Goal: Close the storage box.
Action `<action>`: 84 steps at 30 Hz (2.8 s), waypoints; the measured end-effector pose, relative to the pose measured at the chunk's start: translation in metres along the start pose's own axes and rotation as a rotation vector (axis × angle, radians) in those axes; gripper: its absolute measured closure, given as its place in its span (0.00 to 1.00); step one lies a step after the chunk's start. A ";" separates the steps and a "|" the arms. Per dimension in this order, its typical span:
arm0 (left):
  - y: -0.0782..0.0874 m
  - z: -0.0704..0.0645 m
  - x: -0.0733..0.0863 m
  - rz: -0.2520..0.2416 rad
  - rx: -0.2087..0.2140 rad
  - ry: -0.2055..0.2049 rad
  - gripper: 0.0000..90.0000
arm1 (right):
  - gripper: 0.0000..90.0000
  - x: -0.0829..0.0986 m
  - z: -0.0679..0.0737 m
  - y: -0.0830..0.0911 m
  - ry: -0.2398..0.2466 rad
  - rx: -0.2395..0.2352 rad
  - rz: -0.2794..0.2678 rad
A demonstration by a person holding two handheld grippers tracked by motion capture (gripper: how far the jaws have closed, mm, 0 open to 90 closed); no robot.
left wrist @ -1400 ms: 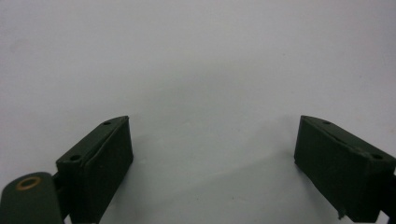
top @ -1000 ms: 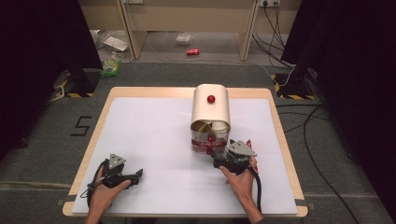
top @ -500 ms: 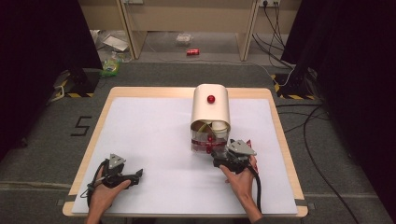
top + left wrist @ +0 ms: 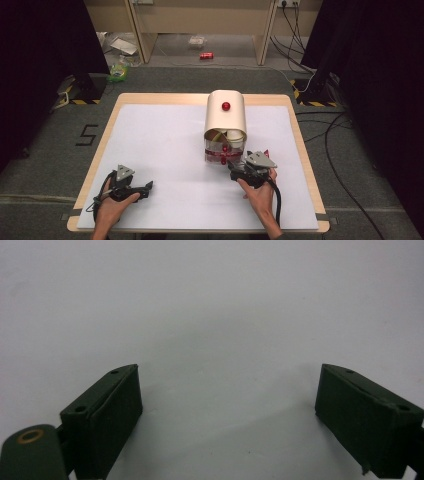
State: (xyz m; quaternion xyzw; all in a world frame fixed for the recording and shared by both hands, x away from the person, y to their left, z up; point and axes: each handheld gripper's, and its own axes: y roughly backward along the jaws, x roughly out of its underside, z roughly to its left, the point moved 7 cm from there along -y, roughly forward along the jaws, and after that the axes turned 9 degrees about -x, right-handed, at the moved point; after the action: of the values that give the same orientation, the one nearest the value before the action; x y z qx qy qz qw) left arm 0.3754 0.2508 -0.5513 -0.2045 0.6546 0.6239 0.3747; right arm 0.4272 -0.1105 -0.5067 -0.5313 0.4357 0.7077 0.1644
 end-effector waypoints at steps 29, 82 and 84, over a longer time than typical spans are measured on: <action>0.000 0.000 0.000 0.000 0.000 -0.001 0.12 | 0.23 0.002 -0.014 0.032 -0.030 -0.012 -0.013; 0.000 0.000 0.000 0.002 -0.003 -0.004 0.12 | 0.23 0.026 -0.033 0.097 -0.068 -0.002 -0.035; 0.000 -0.001 0.000 0.001 -0.003 -0.004 0.12 | 0.23 0.027 -0.035 0.100 -0.072 0.002 -0.036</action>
State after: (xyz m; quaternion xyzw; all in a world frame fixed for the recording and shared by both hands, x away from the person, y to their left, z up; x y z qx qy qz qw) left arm 0.3754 0.2502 -0.5515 -0.2034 0.6531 0.6256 0.3753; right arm 0.3693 -0.2008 -0.4884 -0.5131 0.4206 0.7229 0.1932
